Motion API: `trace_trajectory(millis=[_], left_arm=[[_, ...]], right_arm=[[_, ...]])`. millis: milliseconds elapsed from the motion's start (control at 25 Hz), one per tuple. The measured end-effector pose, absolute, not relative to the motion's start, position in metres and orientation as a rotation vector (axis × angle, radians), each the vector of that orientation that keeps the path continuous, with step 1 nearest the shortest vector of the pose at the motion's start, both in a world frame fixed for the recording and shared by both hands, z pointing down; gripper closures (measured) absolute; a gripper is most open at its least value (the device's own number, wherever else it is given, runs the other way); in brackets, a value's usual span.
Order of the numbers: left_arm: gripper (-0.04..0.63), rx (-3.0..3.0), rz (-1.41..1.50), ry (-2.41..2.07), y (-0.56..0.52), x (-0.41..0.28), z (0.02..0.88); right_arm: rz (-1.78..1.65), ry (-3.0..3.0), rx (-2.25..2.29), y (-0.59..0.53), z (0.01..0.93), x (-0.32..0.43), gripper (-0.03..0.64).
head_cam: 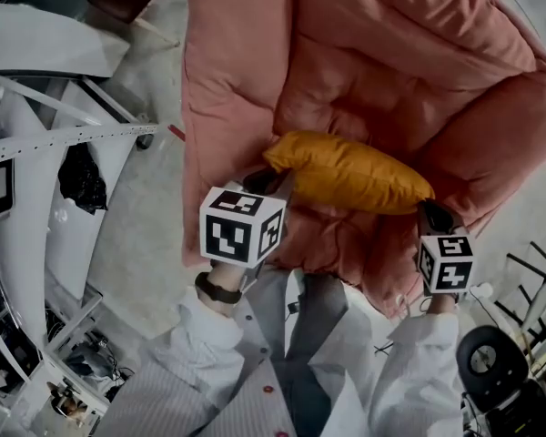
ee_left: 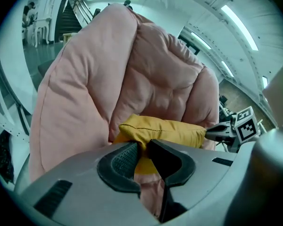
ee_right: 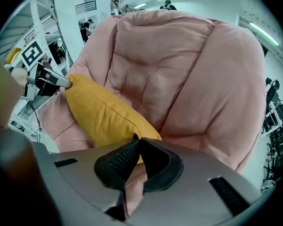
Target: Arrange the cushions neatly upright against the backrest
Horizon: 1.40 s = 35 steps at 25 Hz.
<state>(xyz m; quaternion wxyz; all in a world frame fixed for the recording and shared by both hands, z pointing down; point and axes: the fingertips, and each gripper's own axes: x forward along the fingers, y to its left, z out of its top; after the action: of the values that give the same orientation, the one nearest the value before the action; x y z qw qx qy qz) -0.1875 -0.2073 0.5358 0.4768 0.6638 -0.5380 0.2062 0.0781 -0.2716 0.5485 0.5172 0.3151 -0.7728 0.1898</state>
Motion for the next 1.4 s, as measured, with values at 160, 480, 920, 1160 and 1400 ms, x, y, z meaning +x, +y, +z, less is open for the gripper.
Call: trace_trajectory(millis=[160,480,920,1160,1400], left_arm=[[0.508,1.597,0.509,-1.322,-0.205,-0.195,0.548],[0.492,1.595,0.599,-1.316,-0.241,-0.202,0.575],[0.474,1.617,0.628,-1.334,-0.276,-0.205,0.603],[0.466,1.621,0.613,-1.332,-0.29,-0.205,0.607],[0.446,1.591,0.517,-1.334,-0.284,-0.213,0.607]], right_arm=[[0.477,-1.862,0.715,-0.272,0.558,0.071,0.594],[0.532,-1.861,0.74,-0.297,0.587,0.067,0.592],[0.546,-1.849,0.802,-0.331,0.613,0.064,0.592],[0.511,-1.843,0.841,-0.342,0.616,0.063,0.592],[0.538,-1.837,0.877,-0.337,0.615,0.061,0.592]])
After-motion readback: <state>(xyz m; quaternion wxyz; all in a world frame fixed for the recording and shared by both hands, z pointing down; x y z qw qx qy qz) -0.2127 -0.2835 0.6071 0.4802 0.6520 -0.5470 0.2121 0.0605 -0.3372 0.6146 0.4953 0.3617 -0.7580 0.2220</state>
